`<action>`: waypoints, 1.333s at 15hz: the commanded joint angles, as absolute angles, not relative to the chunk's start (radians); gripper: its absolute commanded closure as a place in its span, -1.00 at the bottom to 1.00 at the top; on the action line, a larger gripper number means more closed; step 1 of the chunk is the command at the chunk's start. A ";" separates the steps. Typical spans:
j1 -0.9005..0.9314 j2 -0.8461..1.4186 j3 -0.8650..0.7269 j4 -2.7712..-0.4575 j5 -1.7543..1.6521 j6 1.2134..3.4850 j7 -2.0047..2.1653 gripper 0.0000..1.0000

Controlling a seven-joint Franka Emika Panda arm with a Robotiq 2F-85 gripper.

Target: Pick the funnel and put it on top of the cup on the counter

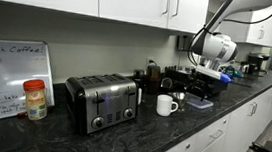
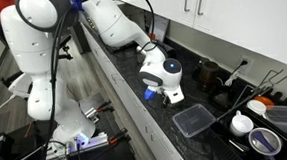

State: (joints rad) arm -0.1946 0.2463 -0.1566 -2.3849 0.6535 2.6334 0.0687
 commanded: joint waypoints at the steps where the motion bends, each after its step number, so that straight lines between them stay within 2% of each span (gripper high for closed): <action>1: -0.229 0.282 -0.113 -2.358 0.753 2.636 -0.006 -1.00; 20: -0.226 0.372 -0.111 -2.305 1.019 2.647 -0.262 -1.00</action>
